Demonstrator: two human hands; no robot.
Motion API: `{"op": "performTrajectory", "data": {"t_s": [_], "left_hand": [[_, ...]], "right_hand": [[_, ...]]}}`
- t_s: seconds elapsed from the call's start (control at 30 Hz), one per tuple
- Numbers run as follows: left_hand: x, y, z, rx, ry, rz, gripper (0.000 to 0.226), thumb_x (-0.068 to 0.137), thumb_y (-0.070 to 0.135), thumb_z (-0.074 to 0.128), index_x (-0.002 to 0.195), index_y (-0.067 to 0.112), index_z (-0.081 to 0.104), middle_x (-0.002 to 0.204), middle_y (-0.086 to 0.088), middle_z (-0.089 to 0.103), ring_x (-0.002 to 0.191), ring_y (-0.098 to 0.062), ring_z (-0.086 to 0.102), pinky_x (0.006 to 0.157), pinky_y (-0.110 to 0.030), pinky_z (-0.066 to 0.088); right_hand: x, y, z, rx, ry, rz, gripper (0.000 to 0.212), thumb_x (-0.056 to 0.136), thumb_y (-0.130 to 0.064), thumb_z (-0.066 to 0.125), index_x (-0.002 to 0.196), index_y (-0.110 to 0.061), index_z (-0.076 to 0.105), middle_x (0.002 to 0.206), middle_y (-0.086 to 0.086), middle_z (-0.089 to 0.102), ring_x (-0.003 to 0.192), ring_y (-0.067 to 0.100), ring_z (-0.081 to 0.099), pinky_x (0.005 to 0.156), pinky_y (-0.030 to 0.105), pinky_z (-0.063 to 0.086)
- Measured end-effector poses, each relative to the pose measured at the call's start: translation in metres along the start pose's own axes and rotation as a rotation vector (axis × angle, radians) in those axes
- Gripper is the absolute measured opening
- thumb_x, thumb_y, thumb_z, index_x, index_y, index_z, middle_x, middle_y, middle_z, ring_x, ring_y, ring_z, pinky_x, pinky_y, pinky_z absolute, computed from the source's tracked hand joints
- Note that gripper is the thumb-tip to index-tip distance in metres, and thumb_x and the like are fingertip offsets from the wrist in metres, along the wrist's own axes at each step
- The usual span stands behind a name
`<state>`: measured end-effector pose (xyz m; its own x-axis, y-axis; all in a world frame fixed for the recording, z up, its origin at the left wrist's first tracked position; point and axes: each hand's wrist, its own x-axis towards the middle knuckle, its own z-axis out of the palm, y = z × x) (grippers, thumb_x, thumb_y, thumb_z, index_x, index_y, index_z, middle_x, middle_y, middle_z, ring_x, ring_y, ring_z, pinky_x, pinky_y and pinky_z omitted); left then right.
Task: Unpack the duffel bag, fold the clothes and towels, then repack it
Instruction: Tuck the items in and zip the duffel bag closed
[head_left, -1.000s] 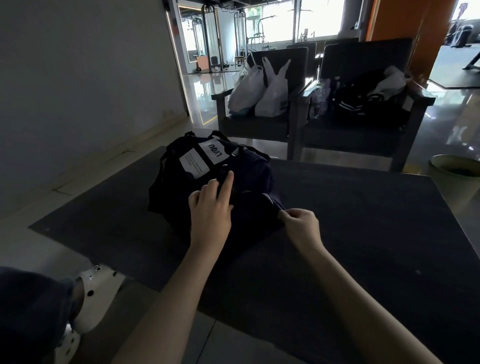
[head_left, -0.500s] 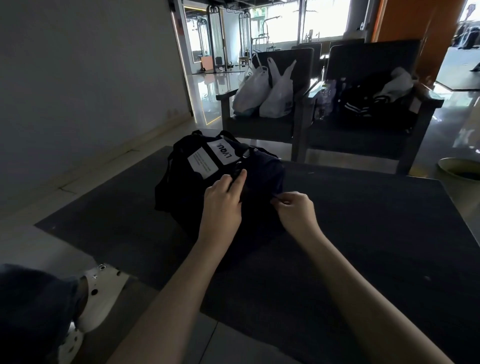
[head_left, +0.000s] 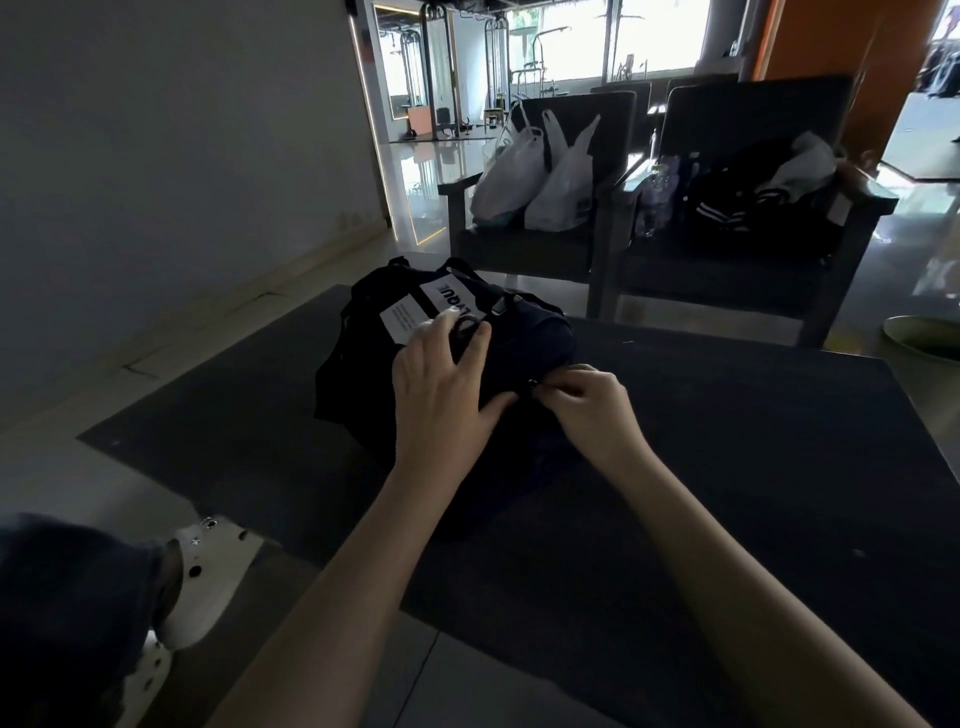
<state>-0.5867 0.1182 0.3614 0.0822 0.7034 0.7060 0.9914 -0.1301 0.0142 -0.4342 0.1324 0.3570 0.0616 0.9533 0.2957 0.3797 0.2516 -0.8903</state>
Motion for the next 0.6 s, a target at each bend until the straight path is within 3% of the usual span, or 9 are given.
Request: {"op": "performTrajectory", "data": {"t_s": [0.1, 0.17, 0.23, 0.37, 0.6], "left_hand": [[-0.006, 0.006, -0.001, 0.200, 0.148, 0.122, 0.054, 0.074, 0.035, 0.073, 0.123, 0.017, 0.058, 0.120, -0.010, 0.051, 0.108, -0.026, 0.047, 0.086, -0.038, 0.044], [-0.008, 0.008, 0.001, 0.186, 0.229, 0.243, 0.037, 0.071, 0.019, 0.078, 0.105, 0.015, 0.063, 0.099, -0.007, 0.056, 0.088, -0.023, 0.054, 0.071, -0.035, 0.044], [-0.009, 0.009, 0.005, 0.082, 0.193, 0.287, 0.027, 0.071, 0.016, 0.079, 0.092, 0.014, 0.064, 0.089, -0.005, 0.058, 0.078, -0.021, 0.057, 0.066, -0.034, 0.046], [-0.012, 0.015, 0.009, -0.025, 0.085, 0.248, 0.023, 0.074, 0.031, 0.075, 0.090, 0.016, 0.067, 0.090, -0.001, 0.059, 0.079, -0.020, 0.057, 0.069, -0.036, 0.046], [-0.004, 0.029, 0.015, -0.051, 0.117, 0.126, 0.013, 0.073, 0.016, 0.078, 0.081, 0.021, 0.069, 0.080, 0.004, 0.057, 0.072, -0.016, 0.056, 0.067, -0.031, 0.041]], "right_hand": [[-0.001, -0.005, -0.003, -0.010, -0.018, -0.008, 0.013, 0.084, -0.011, 0.065, 0.083, -0.002, 0.074, 0.088, 0.005, 0.069, 0.084, 0.017, 0.063, 0.078, 0.027, 0.048], [0.000, -0.004, -0.006, -0.005, -0.034, 0.003, 0.017, 0.084, -0.012, 0.064, 0.080, 0.002, 0.072, 0.086, 0.012, 0.070, 0.084, 0.026, 0.064, 0.076, 0.037, 0.051], [-0.001, -0.003, -0.008, 0.010, -0.043, 0.015, 0.018, 0.084, -0.012, 0.063, 0.079, 0.002, 0.071, 0.087, 0.014, 0.069, 0.084, 0.027, 0.064, 0.075, 0.039, 0.051], [-0.005, -0.007, -0.004, 0.038, -0.059, -0.008, 0.015, 0.084, -0.006, 0.059, 0.079, -0.004, 0.073, 0.093, 0.002, 0.066, 0.087, 0.014, 0.062, 0.074, 0.020, 0.048], [-0.003, -0.002, -0.007, -0.095, -0.081, -0.150, 0.015, 0.083, -0.005, 0.059, 0.075, 0.002, 0.071, 0.093, 0.000, 0.062, 0.086, 0.013, 0.059, 0.069, 0.012, 0.042]]}}
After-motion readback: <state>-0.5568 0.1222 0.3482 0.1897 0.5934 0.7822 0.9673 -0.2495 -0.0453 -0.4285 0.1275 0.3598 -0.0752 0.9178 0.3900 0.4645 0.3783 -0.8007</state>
